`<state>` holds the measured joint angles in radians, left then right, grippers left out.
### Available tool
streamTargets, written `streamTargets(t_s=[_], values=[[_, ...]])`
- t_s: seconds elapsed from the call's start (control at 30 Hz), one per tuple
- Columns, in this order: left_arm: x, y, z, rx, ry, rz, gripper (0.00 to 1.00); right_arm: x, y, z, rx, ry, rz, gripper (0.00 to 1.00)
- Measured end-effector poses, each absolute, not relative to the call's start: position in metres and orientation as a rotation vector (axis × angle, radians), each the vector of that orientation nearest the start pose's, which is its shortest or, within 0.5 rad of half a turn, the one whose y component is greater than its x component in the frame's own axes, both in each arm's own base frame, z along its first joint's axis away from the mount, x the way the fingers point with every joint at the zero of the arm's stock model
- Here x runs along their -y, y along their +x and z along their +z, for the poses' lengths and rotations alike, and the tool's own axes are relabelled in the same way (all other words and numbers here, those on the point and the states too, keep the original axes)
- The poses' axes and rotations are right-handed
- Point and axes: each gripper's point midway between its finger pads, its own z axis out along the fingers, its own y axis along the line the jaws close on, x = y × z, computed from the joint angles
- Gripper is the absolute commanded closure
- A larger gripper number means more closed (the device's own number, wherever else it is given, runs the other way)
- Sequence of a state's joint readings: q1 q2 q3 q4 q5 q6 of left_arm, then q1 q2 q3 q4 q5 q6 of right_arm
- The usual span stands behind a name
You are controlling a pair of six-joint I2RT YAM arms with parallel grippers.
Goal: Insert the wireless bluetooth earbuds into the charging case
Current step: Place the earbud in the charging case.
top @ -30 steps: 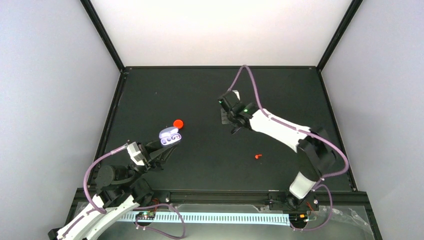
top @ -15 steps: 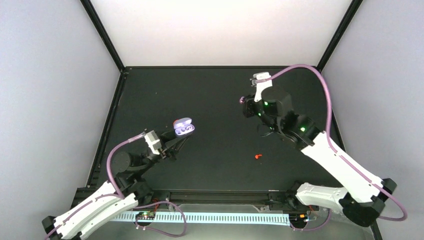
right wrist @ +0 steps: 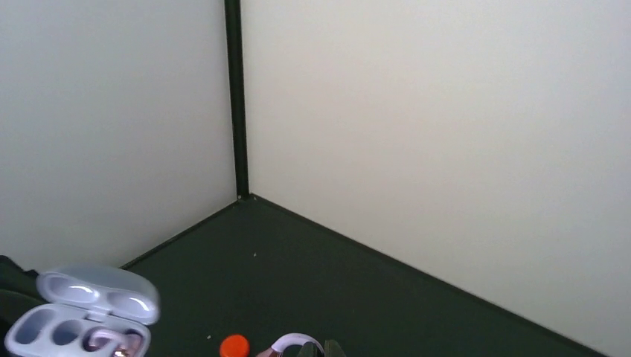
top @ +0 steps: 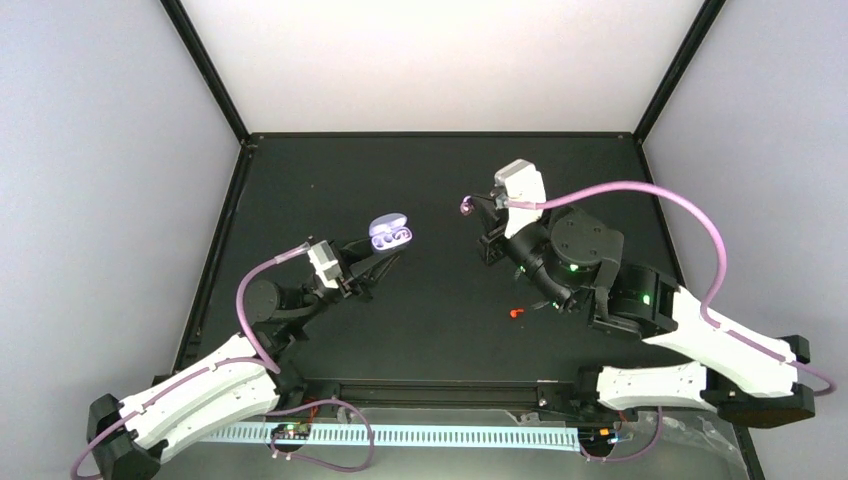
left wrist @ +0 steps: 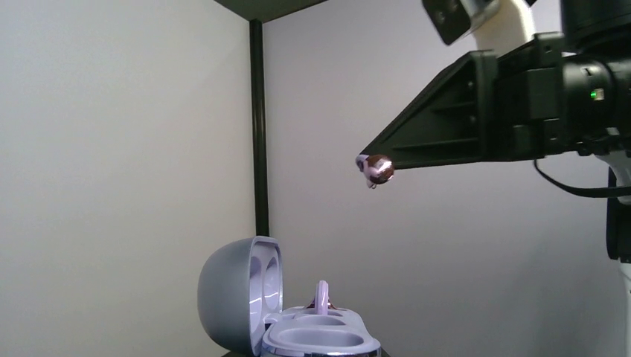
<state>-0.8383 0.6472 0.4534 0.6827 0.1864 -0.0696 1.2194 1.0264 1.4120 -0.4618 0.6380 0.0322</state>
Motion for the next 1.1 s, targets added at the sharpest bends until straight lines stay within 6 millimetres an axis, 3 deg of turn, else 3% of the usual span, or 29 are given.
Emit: streamTargets(t_s=[0.2, 0.43, 0.87, 1.1], values=[[0.232, 0.164, 0.399, -0.965, 0.587, -0.916, 0.98, -0.259, 0.187, 0.491, -1.514, -0.483, 0.432, 0.99], [0.239, 0.168, 0.398, -0.967, 0.598, -0.921, 0.98, -0.275, 0.180, 0.498, -1.469, -0.493, 0.450, 0.99], [0.253, 0.177, 0.398, -0.982, 0.594, -0.966, 0.98, -0.315, 0.175, 0.489, -1.436, -0.532, 0.467, 0.99], [0.251, 0.176, 0.411, -0.963, 0.571, -0.993, 0.98, -0.329, 0.173, 0.480, -1.432, -0.553, 0.463, 0.99]])
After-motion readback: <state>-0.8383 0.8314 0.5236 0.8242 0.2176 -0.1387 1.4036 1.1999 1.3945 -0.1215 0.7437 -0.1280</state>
